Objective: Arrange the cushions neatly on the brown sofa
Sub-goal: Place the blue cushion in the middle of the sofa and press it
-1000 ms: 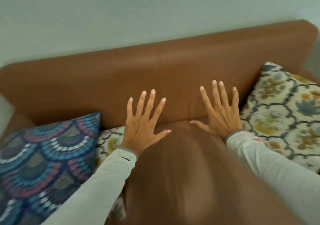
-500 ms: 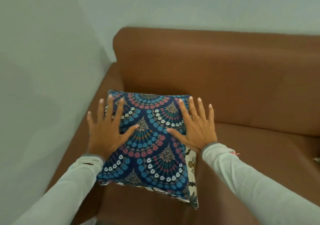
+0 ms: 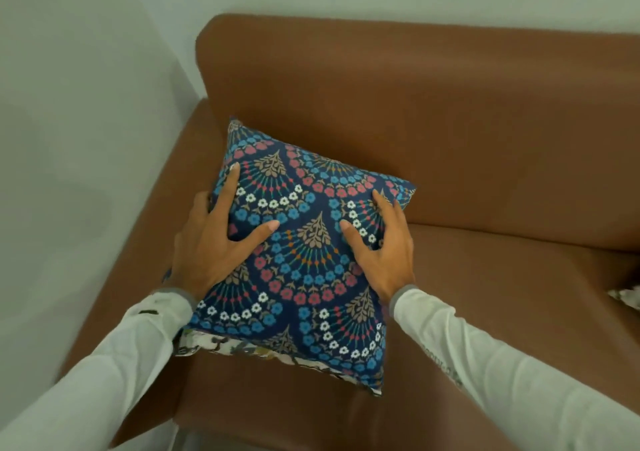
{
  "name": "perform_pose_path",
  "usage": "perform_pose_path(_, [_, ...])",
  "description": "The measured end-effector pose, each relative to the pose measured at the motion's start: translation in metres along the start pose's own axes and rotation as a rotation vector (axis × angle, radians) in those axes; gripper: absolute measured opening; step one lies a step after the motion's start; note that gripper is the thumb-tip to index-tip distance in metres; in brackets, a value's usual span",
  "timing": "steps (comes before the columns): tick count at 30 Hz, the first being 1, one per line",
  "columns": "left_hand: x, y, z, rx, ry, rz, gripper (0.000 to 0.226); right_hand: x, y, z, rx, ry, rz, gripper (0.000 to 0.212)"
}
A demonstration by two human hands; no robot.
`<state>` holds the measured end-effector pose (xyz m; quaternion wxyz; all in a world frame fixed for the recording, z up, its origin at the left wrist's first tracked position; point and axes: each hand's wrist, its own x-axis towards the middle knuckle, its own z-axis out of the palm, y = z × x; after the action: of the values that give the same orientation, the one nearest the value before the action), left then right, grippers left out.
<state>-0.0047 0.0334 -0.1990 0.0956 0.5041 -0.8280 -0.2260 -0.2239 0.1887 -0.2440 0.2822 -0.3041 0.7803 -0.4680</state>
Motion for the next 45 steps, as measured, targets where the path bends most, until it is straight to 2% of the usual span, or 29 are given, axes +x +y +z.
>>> perform_pose_path(5, [-0.008,0.088,0.049,-0.062,0.000,0.179,0.116,-0.013,0.035,-0.087,-0.079,0.201,-0.056,0.080])
perform_pose_path(9, [-0.023,0.157,0.117,-0.183,-0.094,0.279,0.126,-0.007,0.074,-0.172,-0.219,0.343,-0.167,0.087])
perform_pose_path(14, [-0.020,0.228,0.209,-0.284,-0.098,0.314,0.130,0.012,0.133,-0.256,-0.375,0.379,-0.231,0.089])
perform_pose_path(20, [-0.030,0.250,0.283,-0.228,-0.115,0.286,0.127,0.034,0.188,-0.296,-0.555,0.307,-0.321,0.090])
perform_pose_path(22, [-0.027,0.251,0.288,-0.199,-0.099,0.284,0.126,0.037,0.194,-0.301,-0.610,0.297,-0.336,0.090])
perform_pose_path(24, [-0.024,0.248,0.285,-0.068,-0.053,0.306,0.123,0.038,0.195,-0.304,-0.731,0.325,-0.332,0.093])
perform_pose_path(27, [-0.022,0.246,0.271,0.289,0.209,0.428,0.105,0.039,0.191,-0.306,-0.995,0.382,-0.392,0.099])
perform_pose_path(30, [-0.004,0.267,0.259,0.434,0.345,0.617,0.096,0.056,0.181,-0.309,-1.126,0.375,-0.546,0.097])
perform_pose_path(34, [0.024,0.289,0.257,0.480,0.323,0.783,0.089,0.077,0.172,-0.311,-1.184,0.322,-0.567,0.096])
perform_pose_path(45, [0.012,0.269,0.248,0.535,0.287,0.786,0.088,0.065,0.163,-0.301,-1.244,0.256,-0.540,0.099])
